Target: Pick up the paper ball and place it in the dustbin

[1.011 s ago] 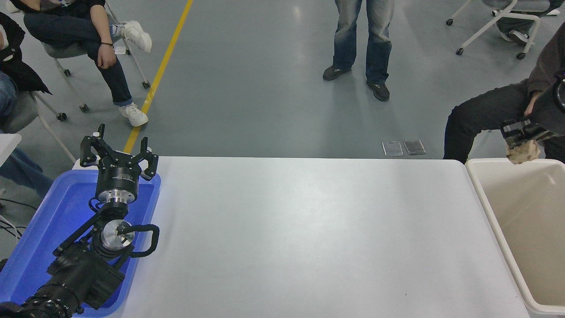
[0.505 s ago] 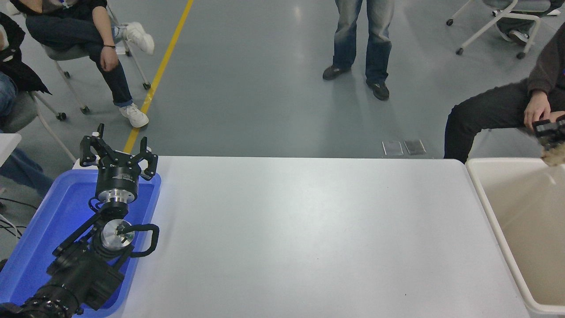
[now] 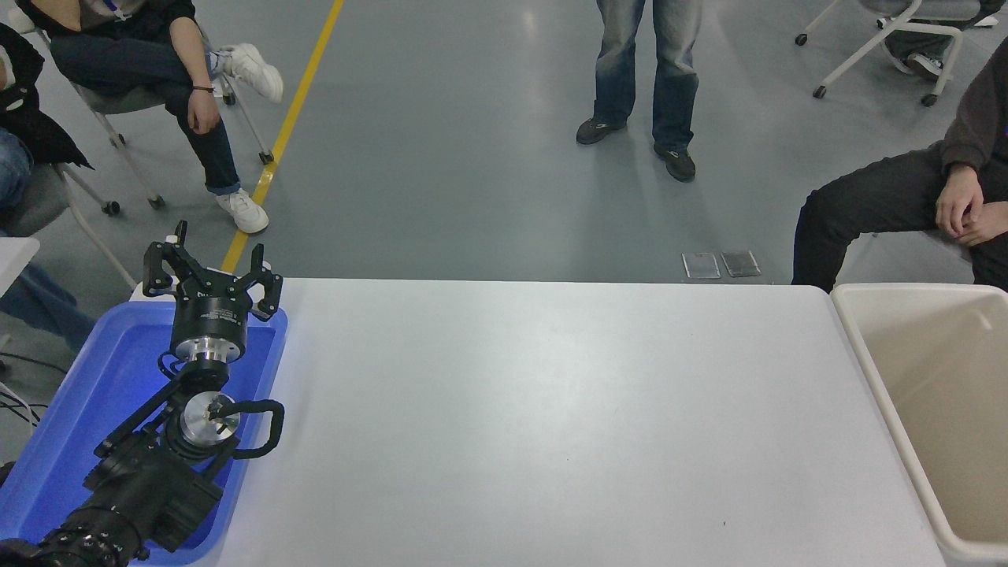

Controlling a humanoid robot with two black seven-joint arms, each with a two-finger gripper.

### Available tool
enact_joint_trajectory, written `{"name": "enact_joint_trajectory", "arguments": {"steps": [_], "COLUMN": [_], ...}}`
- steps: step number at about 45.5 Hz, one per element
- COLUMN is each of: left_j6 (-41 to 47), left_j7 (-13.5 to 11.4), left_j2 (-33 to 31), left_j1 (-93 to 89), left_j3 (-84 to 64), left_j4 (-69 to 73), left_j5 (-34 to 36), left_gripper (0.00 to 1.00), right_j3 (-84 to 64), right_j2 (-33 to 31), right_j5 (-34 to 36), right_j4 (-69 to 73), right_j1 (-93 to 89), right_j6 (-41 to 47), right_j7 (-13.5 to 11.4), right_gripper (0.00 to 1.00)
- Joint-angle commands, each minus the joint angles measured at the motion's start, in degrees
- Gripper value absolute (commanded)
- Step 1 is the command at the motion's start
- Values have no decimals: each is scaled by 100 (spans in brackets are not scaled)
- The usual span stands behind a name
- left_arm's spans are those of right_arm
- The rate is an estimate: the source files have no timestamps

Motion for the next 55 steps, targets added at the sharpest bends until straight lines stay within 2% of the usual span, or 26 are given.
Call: {"name": "enact_joint_trajectory", "arguments": {"steps": [1,7,22,25,28,31,34,35,48,55], "left_j6": [0,0,0,0,0,0,0,0,0,0], "left_j7": [0,0,0,0,0,0,0,0,0,0], "left_j2": [0,0,0,0,0,0,0,0,0,0], "left_j1": [-1,-1,-9,-9,-9,-9,-9,-9,-9,-9], "left_j3": [0,0,0,0,0,0,0,0,0,0], "left_j4": [0,8,8,0,8,0,8,8,0,0], "left_j5": [-1,-1,-1,-1,-1,-1,-1,-1,-1,-1], "left_gripper": [99,99,99,99,99,99,99,99,99,99], "right_j3": [1528,2081,2855,2943,3022,3137,3268,3312,3444,4453], "right_j2": [641,1133,1758,1775,1784,1793,1802,1802,1802,1784], "right_j5": [-33,28,37,37,46,46,46,46,46,46], "right_j4": [-1204,-1767,-1838,-1847,-1838,-1829,-1794,-1759,-1557,-1267], "right_j1": [-2365,-3209,-3905,-3913,-3913,-3905,-3896,-3896,-3694,-3632], "right_j6": [-1378,-2196,-2935,-2988,-3014,-3014,-2997,-2988,-2970,-2997], "right_j7": [35,26,26,26,26,35,26,26,26,26], "right_gripper": [0,0,0,13,44,63,92,99,100,100]}}
